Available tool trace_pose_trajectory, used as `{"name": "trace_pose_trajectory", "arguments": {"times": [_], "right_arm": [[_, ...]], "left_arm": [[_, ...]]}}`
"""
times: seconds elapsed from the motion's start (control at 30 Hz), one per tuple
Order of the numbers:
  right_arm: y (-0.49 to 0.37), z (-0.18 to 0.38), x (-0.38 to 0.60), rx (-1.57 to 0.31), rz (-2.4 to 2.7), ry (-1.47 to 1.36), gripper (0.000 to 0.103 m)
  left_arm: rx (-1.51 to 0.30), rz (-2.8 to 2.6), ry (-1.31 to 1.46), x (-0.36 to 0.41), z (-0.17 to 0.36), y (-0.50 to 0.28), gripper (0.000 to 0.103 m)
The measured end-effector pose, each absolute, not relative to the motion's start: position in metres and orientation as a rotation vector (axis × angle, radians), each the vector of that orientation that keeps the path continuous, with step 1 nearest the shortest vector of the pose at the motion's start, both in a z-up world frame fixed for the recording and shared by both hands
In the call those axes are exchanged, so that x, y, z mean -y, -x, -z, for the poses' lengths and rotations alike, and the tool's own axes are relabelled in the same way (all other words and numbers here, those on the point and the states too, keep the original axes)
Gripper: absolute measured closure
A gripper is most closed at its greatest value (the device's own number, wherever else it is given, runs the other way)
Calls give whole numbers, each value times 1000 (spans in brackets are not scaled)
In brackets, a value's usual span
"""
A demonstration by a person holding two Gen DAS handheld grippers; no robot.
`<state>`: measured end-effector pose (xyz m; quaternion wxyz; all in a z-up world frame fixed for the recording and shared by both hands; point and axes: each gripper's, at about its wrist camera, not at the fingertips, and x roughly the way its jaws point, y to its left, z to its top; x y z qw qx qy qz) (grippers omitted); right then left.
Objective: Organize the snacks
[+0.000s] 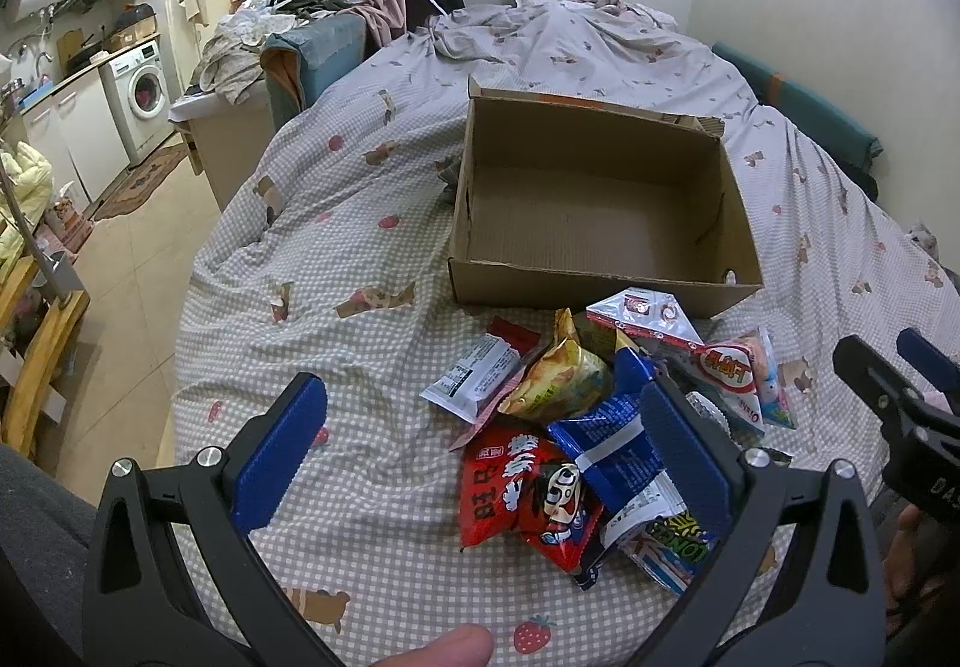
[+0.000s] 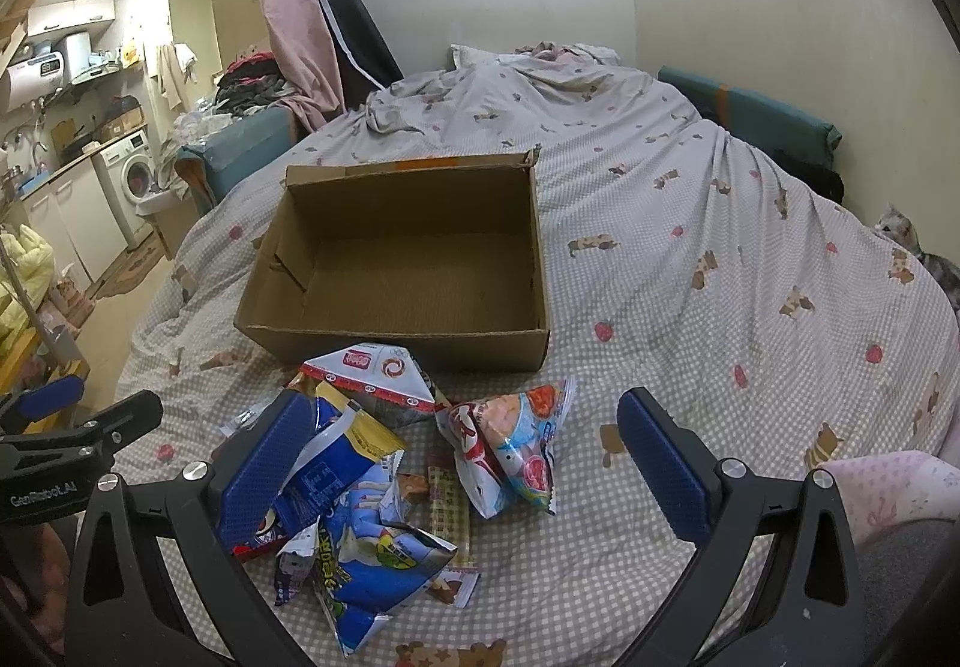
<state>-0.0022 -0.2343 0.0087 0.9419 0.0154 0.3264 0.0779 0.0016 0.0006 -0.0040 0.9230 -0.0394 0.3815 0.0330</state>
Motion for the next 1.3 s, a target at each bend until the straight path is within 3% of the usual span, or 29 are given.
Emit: {"name": "trace_pose_trajectory", "arguments": {"times": [1.3], "right_arm": [[2, -7, 235, -657, -156, -35, 0]], "left_arm": [[-784, -63, 82, 0, 0, -2, 0]]}}
